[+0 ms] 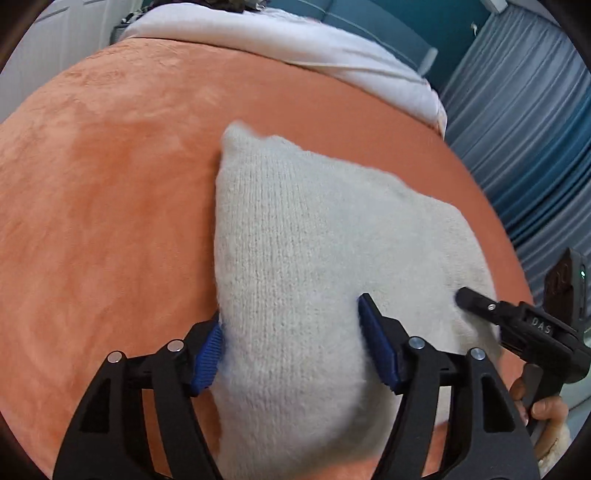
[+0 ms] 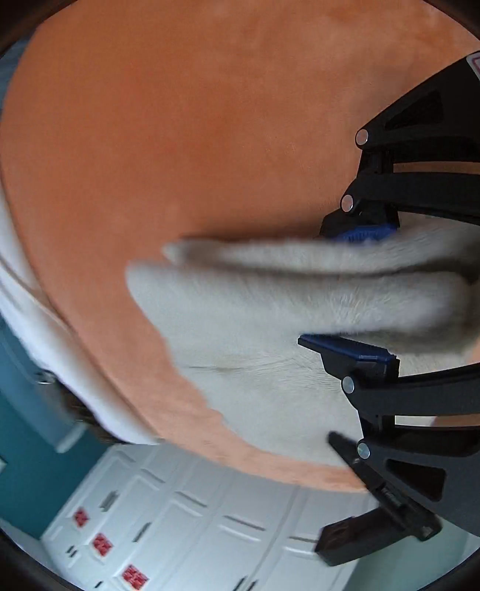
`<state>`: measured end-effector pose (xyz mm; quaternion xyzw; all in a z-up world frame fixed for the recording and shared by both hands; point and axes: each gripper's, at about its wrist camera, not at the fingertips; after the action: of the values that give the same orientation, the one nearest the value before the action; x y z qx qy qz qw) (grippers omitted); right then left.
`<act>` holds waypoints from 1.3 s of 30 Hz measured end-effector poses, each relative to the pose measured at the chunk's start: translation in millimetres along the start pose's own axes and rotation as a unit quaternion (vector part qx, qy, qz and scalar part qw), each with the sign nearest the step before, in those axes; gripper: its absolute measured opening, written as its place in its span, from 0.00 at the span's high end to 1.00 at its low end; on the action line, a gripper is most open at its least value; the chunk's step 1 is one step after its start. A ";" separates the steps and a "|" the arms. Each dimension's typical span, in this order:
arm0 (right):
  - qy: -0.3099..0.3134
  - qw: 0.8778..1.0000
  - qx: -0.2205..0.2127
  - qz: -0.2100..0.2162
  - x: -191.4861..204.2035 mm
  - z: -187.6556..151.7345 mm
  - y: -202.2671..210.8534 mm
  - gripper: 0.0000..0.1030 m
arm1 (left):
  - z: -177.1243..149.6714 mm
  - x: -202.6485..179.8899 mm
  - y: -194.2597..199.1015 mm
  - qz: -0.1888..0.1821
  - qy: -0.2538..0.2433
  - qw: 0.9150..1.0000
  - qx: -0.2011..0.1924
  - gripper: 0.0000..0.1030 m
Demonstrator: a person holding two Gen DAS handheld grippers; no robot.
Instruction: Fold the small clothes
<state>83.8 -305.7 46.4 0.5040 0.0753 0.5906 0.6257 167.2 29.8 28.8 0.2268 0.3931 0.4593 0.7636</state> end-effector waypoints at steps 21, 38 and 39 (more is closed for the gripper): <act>0.164 0.973 -0.058 -0.149 48.8 -78.2 63.1 0.31 | -61.6 -71.1 40.7 0.149 -0.107 0.983 -0.008 0.20; 0.121 0.976 -0.073 -0.164 17.7 -147.9 58.1 0.16 | -147.2 -69.5 46.5 0.212 -0.125 0.968 -0.043 0.12; 0.124 0.976 -0.072 -0.163 16.4 -150.8 54.6 0.16 | -150.8 -66.4 44.1 0.217 -0.127 0.967 -0.047 0.12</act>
<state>-51.7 -221.8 21.5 0.3618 0.1903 0.5424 0.7340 4.3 -9.9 -2.6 0.3269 0.2125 0.5994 0.6991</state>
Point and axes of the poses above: each gripper's, at about its wrist camera, not at the fingertips, and y roughly against the way its jaws point, x to its left, z to its top, and after that the axes turned 5 degrees about -x, right-handed
